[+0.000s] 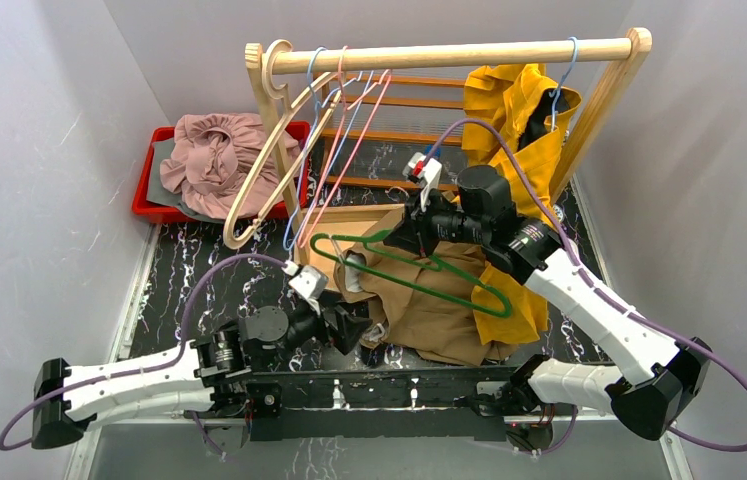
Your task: Remove the skirt from the hanger
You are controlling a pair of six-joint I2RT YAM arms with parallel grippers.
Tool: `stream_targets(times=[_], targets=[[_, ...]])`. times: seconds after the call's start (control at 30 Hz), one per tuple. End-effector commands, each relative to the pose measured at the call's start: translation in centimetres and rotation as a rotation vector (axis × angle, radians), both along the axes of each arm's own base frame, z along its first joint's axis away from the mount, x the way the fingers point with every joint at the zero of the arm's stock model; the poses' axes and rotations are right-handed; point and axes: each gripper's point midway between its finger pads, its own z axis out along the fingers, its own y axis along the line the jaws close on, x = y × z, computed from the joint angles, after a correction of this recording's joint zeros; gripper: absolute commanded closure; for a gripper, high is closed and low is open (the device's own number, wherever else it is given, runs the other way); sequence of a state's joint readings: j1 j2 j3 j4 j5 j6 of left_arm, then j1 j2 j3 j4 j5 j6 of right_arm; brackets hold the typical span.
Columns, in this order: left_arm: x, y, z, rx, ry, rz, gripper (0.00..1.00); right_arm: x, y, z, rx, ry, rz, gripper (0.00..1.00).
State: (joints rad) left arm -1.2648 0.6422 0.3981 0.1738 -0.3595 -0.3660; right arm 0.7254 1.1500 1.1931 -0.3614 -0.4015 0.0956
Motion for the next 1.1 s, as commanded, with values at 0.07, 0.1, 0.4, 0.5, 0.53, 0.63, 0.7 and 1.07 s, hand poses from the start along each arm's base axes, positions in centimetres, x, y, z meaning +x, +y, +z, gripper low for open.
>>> stream_targets(times=[0.07,0.1,0.4,0.5,0.53,0.63,0.7,1.07], targets=[[2.5,3.0,-1.0,-0.08,0.101,0.166,0.02,-2.2,0.2,-0.1,0.022,0.024,0.107,1.0],[2.8,3.5,-1.2,-0.082,0.12,0.184,0.02,-2.2,0.3,-0.5,0.016,0.036,0.112,1.0],[5.8,5.5,-2.7,-0.142,0.297,0.283,0.02,-1.5,1.3,-0.6,0.029,0.04,0.126,1.0],[6.7,4.9,-2.3,-0.172,0.315,0.24,0.06,-1.1,1.4,-0.9,0.016,0.048,0.121,1.0],[6.9,4.9,-2.1,-0.185,0.319,0.241,0.06,-1.2,1.5,-1.1,0.01,0.056,0.126,1.0],[7.8,5.5,-1.8,-0.219,0.313,0.3,0.06,-1.3,1.6,-1.6,-0.009,0.074,0.138,1.0],[8.6,6.8,-2.4,-0.217,0.334,0.407,0.02,-1.5,1.5,-2.0,-0.015,0.086,0.147,1.0],[11.4,8.4,-1.6,-0.071,0.236,0.526,0.03,-2.6,2.9,-0.8,0.022,0.103,0.227,1.0]])
